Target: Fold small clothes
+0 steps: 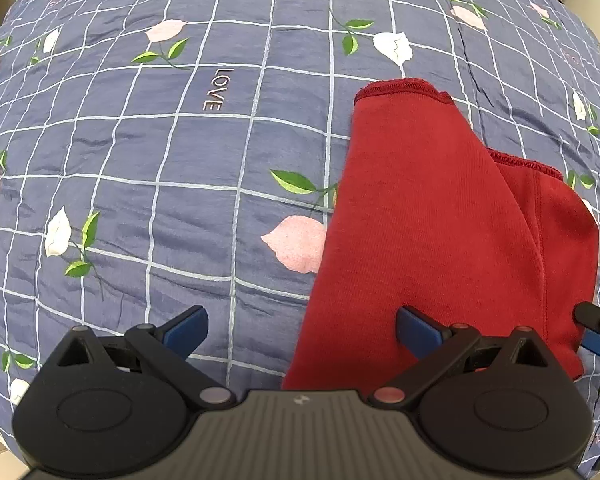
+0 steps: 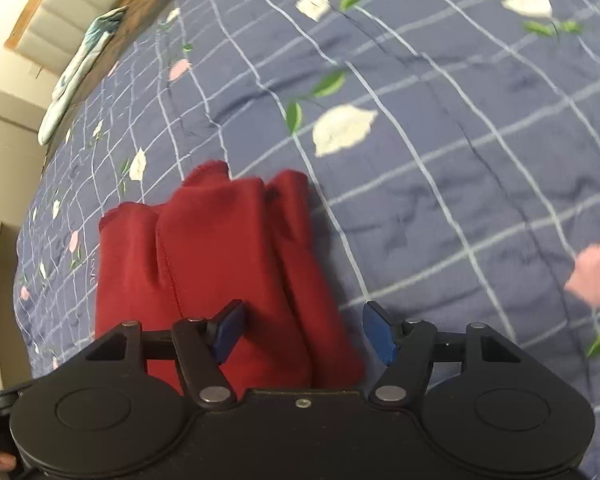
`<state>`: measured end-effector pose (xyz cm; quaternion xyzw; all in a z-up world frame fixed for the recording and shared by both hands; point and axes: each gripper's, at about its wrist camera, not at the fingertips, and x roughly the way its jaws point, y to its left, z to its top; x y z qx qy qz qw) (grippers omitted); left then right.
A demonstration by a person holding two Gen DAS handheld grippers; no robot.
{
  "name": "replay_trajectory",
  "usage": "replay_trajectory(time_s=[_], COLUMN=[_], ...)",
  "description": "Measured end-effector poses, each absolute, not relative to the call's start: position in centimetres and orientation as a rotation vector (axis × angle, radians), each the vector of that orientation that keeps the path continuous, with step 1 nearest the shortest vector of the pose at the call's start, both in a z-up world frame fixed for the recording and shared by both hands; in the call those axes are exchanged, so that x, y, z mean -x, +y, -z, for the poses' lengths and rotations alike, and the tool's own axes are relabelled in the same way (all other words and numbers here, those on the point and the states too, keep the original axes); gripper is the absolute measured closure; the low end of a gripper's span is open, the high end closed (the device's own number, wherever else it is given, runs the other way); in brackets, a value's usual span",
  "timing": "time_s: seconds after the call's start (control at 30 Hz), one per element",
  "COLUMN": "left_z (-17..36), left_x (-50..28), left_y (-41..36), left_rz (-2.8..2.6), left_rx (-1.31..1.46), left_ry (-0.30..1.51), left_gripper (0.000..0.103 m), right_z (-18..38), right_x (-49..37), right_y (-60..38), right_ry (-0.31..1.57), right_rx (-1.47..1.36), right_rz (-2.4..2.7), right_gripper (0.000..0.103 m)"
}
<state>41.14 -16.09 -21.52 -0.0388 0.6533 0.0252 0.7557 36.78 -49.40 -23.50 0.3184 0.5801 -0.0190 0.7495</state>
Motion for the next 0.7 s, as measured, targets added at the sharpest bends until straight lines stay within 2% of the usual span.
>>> replay_trajectory(time_s=[0.13, 0.3, 0.43, 0.57, 0.7], left_z=[21.5, 21.5, 21.8, 22.2, 22.6], left_x=[-41.3, -41.7, -42.1, -42.6, -42.9], left_y=[-16.1, -16.3, -16.5, -16.7, -16.6], left_rz=[-0.051, -0.040, -0.029, -0.014, 0.003], left_rx=[0.083, 0.071, 0.066, 0.066, 0.091], left_ry=[1.425, 1.428, 1.434, 1.452, 1.475], left_gripper=[0.001, 0.001, 0.001, 0.001, 0.001], right_z=[23.8, 24.4, 24.8, 24.8, 24.8], right_x=[-37.0, -38.1, -38.5, -38.4, -38.2], right_y=[-49.0, -48.5, -47.6, -46.7, -46.5], right_ry=[1.273, 1.296, 1.321, 1.327, 1.325], right_rx=[-0.711, -0.701, -0.694, -0.658, -0.661], right_rz=[0.036, 0.029, -0.005, -0.016, 0.010], right_gripper=[0.027, 0.027, 0.020, 0.021, 0.033])
